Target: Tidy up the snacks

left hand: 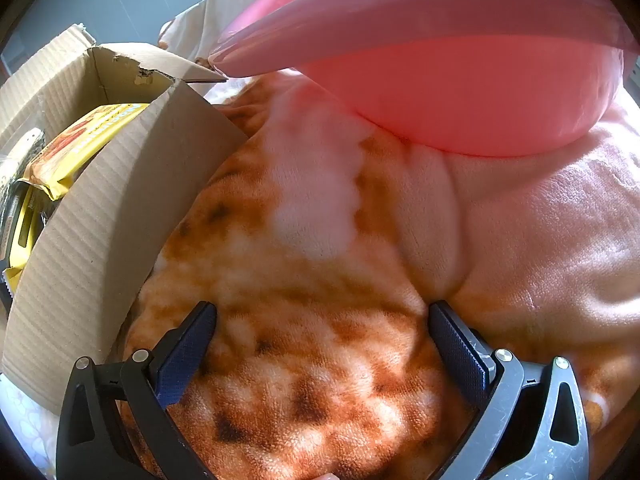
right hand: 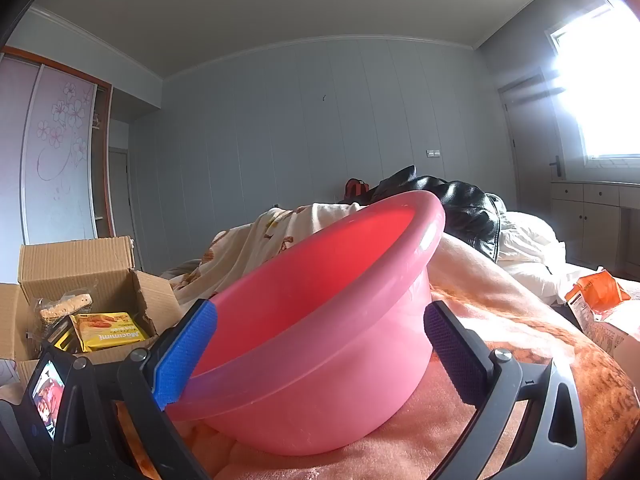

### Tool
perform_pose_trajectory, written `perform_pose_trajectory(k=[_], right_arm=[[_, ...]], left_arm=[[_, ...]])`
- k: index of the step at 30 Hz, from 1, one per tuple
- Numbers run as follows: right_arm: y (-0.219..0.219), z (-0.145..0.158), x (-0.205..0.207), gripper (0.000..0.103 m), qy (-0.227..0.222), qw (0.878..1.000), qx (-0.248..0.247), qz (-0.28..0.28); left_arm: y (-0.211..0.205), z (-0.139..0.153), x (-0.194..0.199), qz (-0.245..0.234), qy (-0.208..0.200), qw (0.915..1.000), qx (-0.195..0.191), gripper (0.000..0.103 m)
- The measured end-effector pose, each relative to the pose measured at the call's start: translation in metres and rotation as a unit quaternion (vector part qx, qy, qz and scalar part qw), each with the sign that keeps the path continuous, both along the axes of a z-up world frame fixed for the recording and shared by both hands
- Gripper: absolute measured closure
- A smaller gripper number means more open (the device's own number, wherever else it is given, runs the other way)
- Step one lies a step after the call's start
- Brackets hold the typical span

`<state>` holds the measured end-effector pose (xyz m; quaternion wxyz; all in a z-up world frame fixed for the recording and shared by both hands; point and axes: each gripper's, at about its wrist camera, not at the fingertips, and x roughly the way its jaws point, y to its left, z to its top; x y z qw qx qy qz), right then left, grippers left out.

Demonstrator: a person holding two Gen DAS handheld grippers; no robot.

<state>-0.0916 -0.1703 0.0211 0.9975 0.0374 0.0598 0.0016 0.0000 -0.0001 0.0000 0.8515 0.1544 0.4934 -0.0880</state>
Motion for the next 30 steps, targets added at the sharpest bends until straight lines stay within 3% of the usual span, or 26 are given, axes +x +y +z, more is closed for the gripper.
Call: perform_pose_trajectory(k=[24,30], right_arm=[[0.0,-0.001,0.0,0.001,-0.001,1.0,0.001,0.001],[0.0,-0.001,0.0,0.001,-0.001,1.0,0.001,0.001]], left_arm=[[0.001,0.009,0.009,-0.006,0.013,0.9999,-0.001,0.0],[0.0,-0.003,0.007,-0.014,0.014,0.9998,0.004,0.0]])
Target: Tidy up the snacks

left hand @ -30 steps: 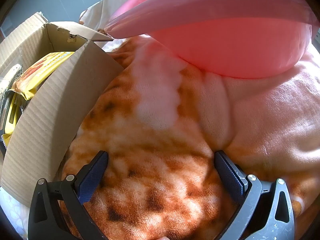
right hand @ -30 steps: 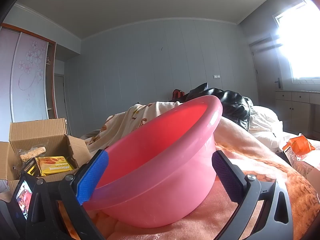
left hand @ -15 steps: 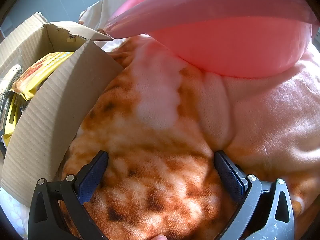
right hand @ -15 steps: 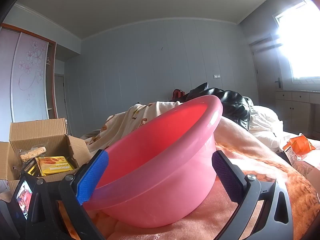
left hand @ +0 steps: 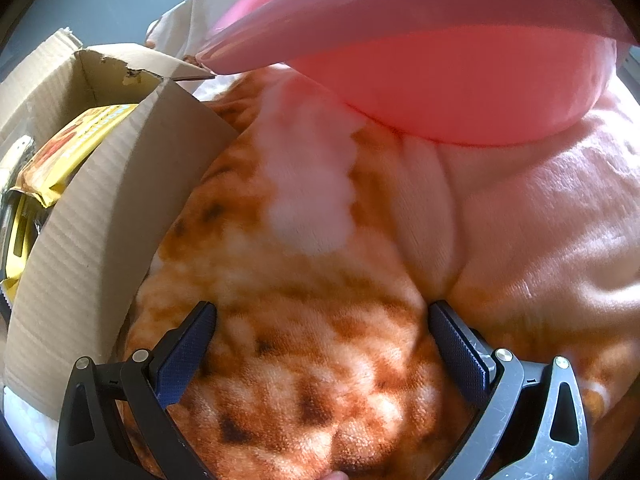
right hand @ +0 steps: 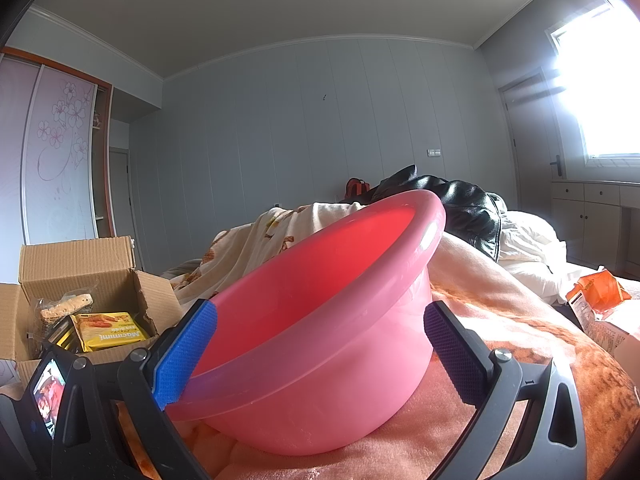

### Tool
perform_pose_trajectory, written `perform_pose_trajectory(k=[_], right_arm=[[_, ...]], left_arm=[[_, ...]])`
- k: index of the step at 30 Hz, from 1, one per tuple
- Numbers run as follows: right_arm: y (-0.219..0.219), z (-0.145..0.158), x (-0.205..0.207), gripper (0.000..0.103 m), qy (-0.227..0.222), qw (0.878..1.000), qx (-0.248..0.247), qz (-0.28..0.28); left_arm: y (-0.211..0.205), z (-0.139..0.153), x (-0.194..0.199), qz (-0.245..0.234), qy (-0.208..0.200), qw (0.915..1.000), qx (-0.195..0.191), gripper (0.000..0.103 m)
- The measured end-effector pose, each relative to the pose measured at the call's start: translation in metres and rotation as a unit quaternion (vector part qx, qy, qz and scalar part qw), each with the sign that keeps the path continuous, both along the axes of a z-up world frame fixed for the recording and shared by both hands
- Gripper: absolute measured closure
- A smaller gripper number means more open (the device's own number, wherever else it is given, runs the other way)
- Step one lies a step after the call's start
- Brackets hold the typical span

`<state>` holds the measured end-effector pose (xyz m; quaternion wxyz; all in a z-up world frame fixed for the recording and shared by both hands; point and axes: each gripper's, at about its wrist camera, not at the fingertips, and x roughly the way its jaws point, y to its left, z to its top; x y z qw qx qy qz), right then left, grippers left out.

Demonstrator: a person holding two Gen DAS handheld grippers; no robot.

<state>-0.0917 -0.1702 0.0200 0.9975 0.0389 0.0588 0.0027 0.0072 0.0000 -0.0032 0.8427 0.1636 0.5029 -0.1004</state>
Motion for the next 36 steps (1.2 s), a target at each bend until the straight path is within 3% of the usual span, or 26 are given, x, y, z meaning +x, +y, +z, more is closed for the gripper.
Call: perform_pose_trajectory(k=[7,15,20,24,26,29,36], right_arm=[[0.0,0.0,0.0,0.001,0.0,1.0,0.0,0.0],[0.0,0.0,-0.001,0.001,0.0,1.0,0.0,0.0],[0.0,0.0,-0.001,0.001,0.0,1.0,0.001,0.001],[0.0,0.0,-0.001,0.001,0.0,1.0,0.001,0.0],[0.0,0.0,-0.001,0.001,0.0,1.0,0.001,0.001],[0.0,0.0,-0.001,0.001,0.0,1.0,0.001,0.0],[-0.001,0.0,-0.001,0.001,0.0,1.0,0.002,0.001]], left_arm=[[0.003,0.007,-0.008,0.005,-0.023,0.9996,-0.017,0.0],[0.022,0.061,-0.061,-0.001,-0.13,0.9889,-0.072,0.0],[0.067,0.118,-0.089,0.053,-0.218,0.9693,-0.101,0.005],[0.126,0.153,-0.089,0.101,-0.298,0.942,-0.117,0.008],[0.149,0.158,-0.074,0.137,-0.302,0.9387,-0.093,0.025],[0.173,0.151,-0.068,0.173,-0.282,0.9417,-0.061,0.048],[0.185,0.127,-0.036,0.18,-0.245,0.9518,-0.039,0.049]])
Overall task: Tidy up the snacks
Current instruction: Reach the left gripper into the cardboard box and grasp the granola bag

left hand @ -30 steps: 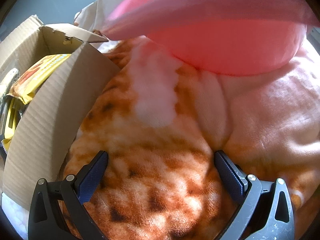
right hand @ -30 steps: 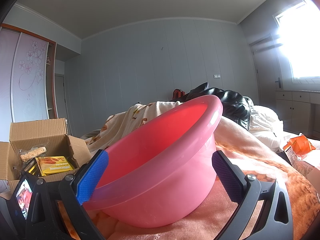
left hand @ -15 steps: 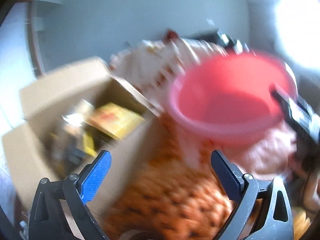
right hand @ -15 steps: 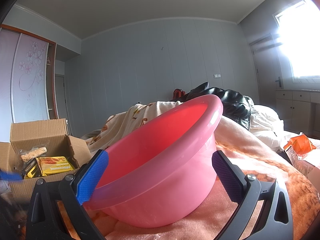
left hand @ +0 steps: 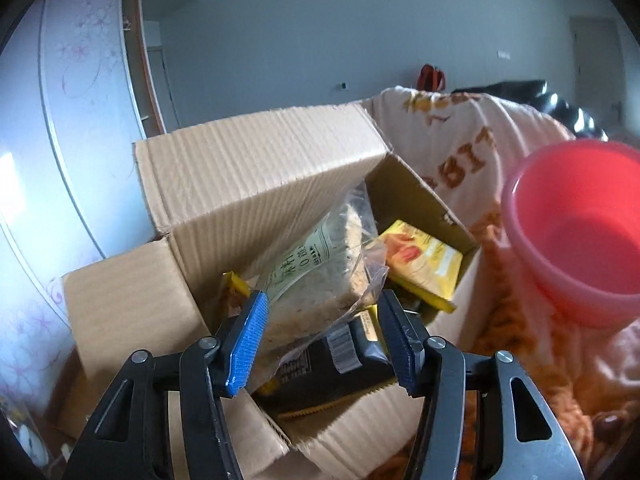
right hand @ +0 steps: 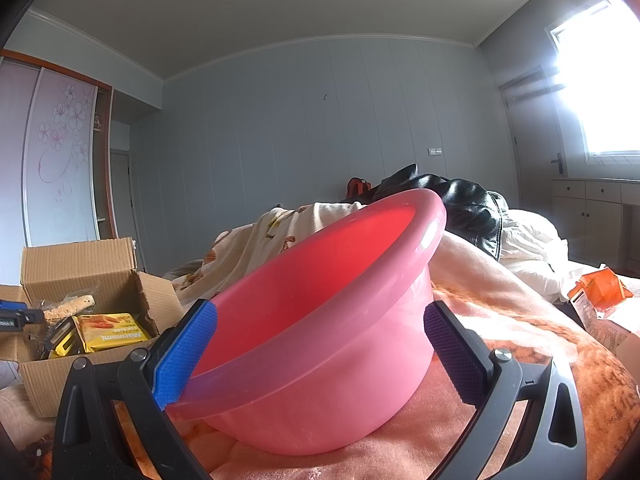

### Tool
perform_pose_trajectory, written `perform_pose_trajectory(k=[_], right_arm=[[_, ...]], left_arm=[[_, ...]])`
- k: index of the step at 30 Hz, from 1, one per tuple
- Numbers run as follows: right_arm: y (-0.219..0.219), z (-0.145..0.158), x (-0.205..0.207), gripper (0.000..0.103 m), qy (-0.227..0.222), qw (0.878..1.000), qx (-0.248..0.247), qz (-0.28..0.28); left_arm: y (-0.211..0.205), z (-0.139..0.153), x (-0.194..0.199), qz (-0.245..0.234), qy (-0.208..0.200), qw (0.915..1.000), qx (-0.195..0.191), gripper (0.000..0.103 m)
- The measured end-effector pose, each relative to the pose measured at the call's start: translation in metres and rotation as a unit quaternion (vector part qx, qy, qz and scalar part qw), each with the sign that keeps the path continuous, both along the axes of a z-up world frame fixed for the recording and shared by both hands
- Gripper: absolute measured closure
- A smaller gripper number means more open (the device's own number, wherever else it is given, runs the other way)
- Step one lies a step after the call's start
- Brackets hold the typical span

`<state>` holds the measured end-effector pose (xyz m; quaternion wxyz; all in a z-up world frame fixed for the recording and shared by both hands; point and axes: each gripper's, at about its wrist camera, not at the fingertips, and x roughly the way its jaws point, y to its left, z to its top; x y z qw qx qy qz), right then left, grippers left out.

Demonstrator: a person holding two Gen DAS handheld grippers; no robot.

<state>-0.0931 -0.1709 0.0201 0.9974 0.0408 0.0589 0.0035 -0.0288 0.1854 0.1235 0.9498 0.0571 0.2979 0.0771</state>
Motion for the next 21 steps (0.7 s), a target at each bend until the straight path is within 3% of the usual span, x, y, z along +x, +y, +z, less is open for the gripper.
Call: perform_pose_trajectory(k=[6,8,10,12,15,16,18,19,21], right_arm=[[-0.001,0.0,0.0,0.001,0.0,1.0,0.0,0.0],[-0.001,0.0,0.0,0.001,0.0,1.0,0.0,0.0],[-0.001,0.0,0.0,0.001,0.0,1.0,0.0,0.0],[-0.001,0.0,0.0,0.001,0.0,1.0,0.0,0.0],[-0.001,0.0,0.0,0.001,0.0,1.0,0.001,0.0],[-0.001,0.0,0.0,0.001,0.0,1.0,0.001,0.0],[-0.001,0.0,0.0,0.001,0.0,1.0,0.0,0.0],[-0.001,0.0,0.0,0.001,0.0,1.0,0.0,0.0],[-0.001,0.0,0.0,0.001,0.0,1.0,0.001,0.0]], left_arm=[[-0.003,-0.012,0.019,-0.004,0.022,0.9995,0.023,0.048],[-0.002,-0.016,0.026,-0.009,0.03,0.9991,0.028,0.037],[0.001,-0.019,0.033,0.015,0.036,0.9984,0.041,0.026],[0.009,-0.023,0.04,0.049,0.04,0.9966,0.053,0.026],[0.016,-0.023,0.047,0.055,0.039,0.9973,0.029,0.026],[0.015,-0.023,0.049,0.06,0.041,0.997,0.028,0.027],[0.015,-0.023,0.049,0.057,0.037,0.9974,0.024,0.039],[0.014,-0.023,0.049,0.045,0.035,0.9983,0.012,0.055],[0.014,-0.022,0.048,0.037,0.034,0.9987,-0.003,0.061]])
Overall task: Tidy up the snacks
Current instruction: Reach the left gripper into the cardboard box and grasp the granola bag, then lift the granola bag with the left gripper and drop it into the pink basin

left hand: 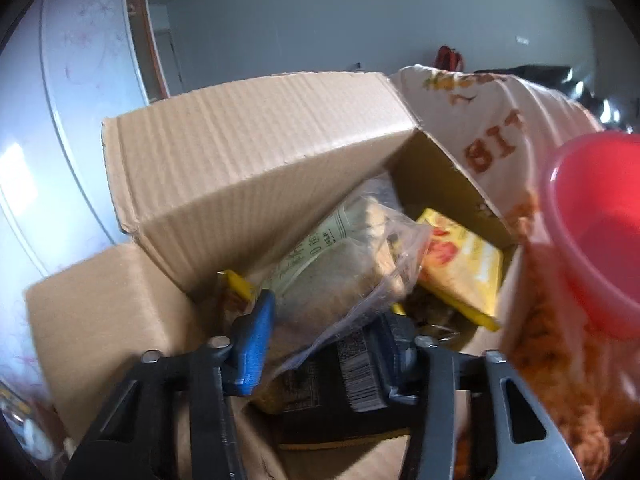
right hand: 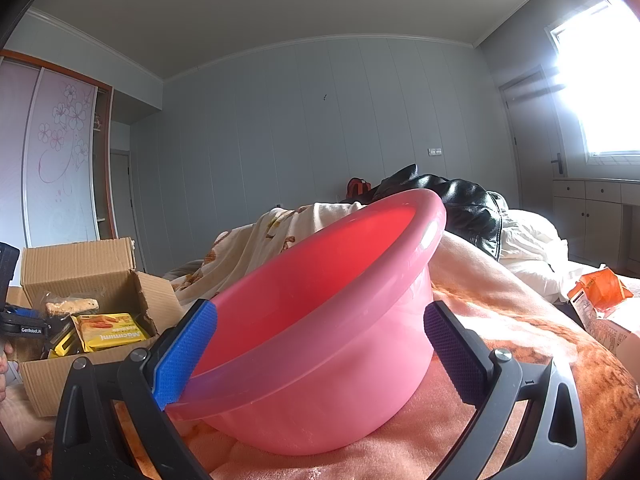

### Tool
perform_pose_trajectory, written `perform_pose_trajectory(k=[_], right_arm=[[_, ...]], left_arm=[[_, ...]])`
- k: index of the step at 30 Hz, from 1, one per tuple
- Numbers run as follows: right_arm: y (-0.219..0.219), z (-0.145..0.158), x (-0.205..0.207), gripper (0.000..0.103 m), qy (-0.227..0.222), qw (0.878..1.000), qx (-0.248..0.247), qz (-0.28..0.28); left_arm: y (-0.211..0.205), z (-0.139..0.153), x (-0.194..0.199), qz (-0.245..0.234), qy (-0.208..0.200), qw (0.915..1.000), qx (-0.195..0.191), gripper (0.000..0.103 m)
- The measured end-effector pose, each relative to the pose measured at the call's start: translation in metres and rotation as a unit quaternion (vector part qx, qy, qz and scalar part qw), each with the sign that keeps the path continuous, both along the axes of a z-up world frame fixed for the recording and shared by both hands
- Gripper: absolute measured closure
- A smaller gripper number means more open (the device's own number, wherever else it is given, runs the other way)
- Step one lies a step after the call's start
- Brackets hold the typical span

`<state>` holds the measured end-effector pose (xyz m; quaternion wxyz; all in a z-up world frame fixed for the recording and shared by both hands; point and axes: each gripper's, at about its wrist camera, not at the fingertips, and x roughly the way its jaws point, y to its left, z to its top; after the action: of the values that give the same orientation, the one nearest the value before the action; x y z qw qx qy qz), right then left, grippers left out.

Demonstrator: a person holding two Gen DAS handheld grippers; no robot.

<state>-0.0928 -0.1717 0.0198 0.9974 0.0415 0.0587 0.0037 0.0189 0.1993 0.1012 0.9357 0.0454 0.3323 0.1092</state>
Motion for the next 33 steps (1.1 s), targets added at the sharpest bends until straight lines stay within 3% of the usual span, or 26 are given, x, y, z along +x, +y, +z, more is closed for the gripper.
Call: perform_pose_trajectory(k=[3,9,13,16,18,21,23,27,29,31,33], right_arm=[[0.0,0.0,0.0,0.001,0.0,1.0,0.0,0.0],[0.0,0.0,0.0,0.001,0.0,1.0,0.0,0.0],[0.0,0.0,0.0,0.001,0.0,1.0,0.0,0.0],[0.0,0.0,0.0,0.001,0.0,1.0,0.0,0.0],[0.0,0.0,0.0,0.001,0.0,1.0,0.0,0.0],[0.0,0.0,0.0,0.001,0.0,1.0,0.0,0.0],[0.0,0.0,0.0,0.001,0.0,1.0,0.0,0.0],[-0.003,0.0,0.0,0.001,0.0,1.0,0.0,0.0],[-0.005,-0.001,0.0,0.001,0.0,1.0,0.0,0.0],[-0.007,-0.001,0.001,0.001,0.0,1.0,0.0,0.0],[-0.006,0.0,-0.001,0.0,0.003,1.0,0.001,-0.001]], left_arm=[[-0.005,0.002,-0.004,0.003,-0.012,0.9997,0.022,0.071],[-0.011,0.023,-0.026,-0.003,-0.057,0.9983,0.01,0.078],[-0.02,0.049,-0.047,-0.019,-0.107,0.994,-0.01,0.082],[-0.03,0.072,-0.067,-0.05,-0.151,0.9861,-0.046,0.083],[-0.047,0.08,-0.077,-0.097,-0.175,0.9767,-0.077,0.083],[-0.078,0.083,-0.085,-0.157,-0.196,0.964,-0.086,0.083],[-0.095,0.087,-0.085,-0.195,-0.202,0.9521,-0.12,0.083],[-0.113,0.097,-0.09,-0.275,-0.215,0.9163,-0.197,0.086],[-0.12,0.101,-0.095,-0.322,-0.226,0.8892,-0.233,0.089],[-0.131,0.104,-0.09,-0.34,-0.222,0.878,-0.253,0.089],[-0.143,0.101,-0.084,-0.349,-0.207,0.8774,-0.256,0.089]])
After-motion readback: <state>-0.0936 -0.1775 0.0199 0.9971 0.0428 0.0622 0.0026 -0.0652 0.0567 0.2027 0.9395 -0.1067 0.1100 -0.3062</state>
